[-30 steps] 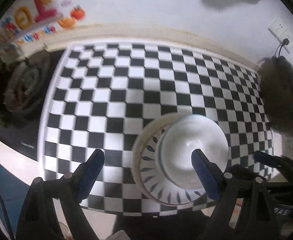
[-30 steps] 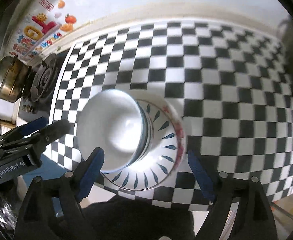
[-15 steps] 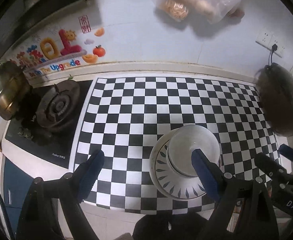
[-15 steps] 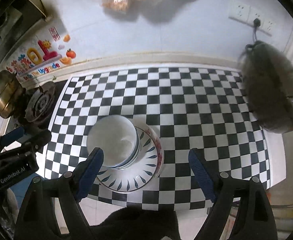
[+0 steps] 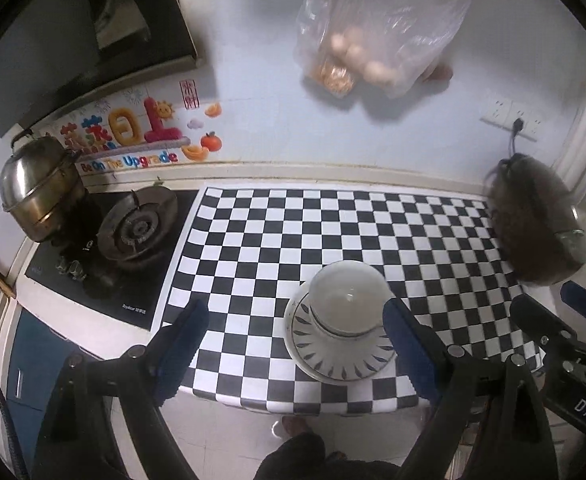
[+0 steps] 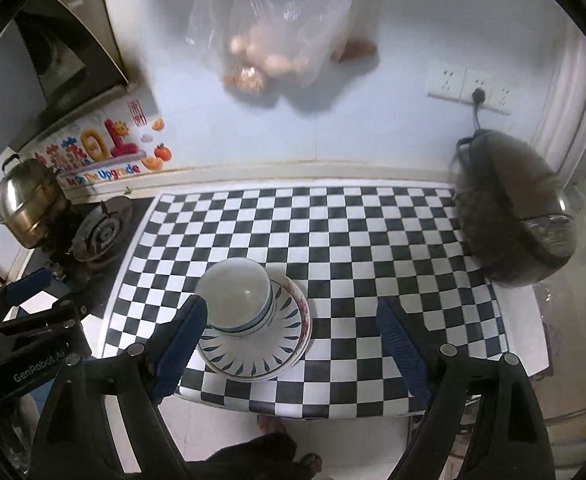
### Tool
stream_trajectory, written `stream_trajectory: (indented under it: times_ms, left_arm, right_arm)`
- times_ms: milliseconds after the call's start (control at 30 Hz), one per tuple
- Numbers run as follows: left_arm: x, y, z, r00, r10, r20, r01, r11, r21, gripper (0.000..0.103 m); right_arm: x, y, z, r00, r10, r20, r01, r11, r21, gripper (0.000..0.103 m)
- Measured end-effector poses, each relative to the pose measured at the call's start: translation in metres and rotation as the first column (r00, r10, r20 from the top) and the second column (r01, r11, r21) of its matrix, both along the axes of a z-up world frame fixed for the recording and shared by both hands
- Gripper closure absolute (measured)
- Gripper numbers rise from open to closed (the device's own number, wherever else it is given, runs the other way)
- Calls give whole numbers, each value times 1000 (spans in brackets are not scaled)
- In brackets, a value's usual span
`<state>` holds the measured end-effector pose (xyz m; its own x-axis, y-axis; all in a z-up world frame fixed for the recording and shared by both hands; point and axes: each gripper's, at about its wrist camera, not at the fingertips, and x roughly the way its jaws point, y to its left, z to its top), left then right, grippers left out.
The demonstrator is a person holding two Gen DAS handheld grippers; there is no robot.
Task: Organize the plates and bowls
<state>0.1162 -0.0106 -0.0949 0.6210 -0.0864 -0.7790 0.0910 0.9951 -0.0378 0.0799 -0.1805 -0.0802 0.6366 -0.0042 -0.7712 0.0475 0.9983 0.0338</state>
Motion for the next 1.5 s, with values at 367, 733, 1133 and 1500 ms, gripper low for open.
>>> stream_trajectory:
  times_ms: [367,733,1133,1500]
  left_arm:
    - [-82,0,36,999,4,53,-4,1000,-5,14]
    - [-141,25,67,994,-9,110,10,1000,-5,14]
    - [-164,51,82,987,-43,156,46,999,-14,14]
    - [-166,65,80,987,-38,155,41,999,-11,14]
  right_arm:
    - [-89,2,48,996,5,86,-1,999,-46,14]
    - [-167,27,84,990,-3,143,14,997,-75,14]
    - [-195,58,97,986,-62,157,76,993,-86,14]
    - [-197,66,96,984,-83,158,97,991,-88,14]
